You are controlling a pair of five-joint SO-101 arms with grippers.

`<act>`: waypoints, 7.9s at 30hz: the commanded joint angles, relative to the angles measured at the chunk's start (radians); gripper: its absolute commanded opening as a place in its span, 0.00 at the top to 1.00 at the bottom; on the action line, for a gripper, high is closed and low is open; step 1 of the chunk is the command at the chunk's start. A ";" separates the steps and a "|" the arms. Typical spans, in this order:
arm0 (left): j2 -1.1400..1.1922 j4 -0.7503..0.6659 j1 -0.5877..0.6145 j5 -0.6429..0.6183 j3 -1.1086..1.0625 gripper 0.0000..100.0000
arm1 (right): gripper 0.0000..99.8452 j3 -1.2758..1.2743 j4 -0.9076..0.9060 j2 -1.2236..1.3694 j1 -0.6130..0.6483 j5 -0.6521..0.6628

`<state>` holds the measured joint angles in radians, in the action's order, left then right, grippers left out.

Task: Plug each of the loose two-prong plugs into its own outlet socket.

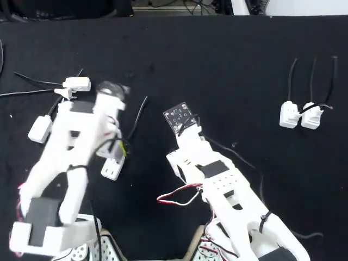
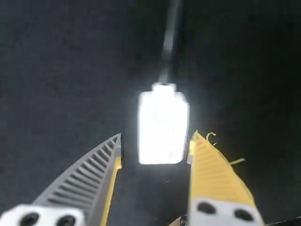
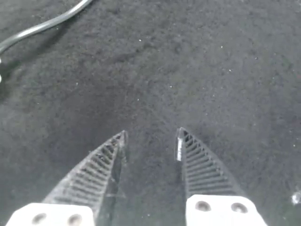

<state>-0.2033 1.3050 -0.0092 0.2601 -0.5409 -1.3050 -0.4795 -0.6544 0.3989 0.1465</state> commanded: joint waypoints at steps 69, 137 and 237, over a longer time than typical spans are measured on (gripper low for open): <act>0.298 -0.078 -0.059 -0.319 0.409 0.77 | 0.84 0.024 0.097 -0.033 -0.255 -0.100; -0.161 -0.559 -0.392 -0.212 -0.367 0.77 | 0.84 0.035 0.097 -0.033 -0.315 -0.104; 0.068 0.086 1.274 1.344 0.220 0.74 | 0.84 0.033 0.097 -0.031 -0.313 -0.101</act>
<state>-0.0867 1.4231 1.3272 1.4753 -0.3552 -1.3050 -0.4058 -0.6544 0.1059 0.0468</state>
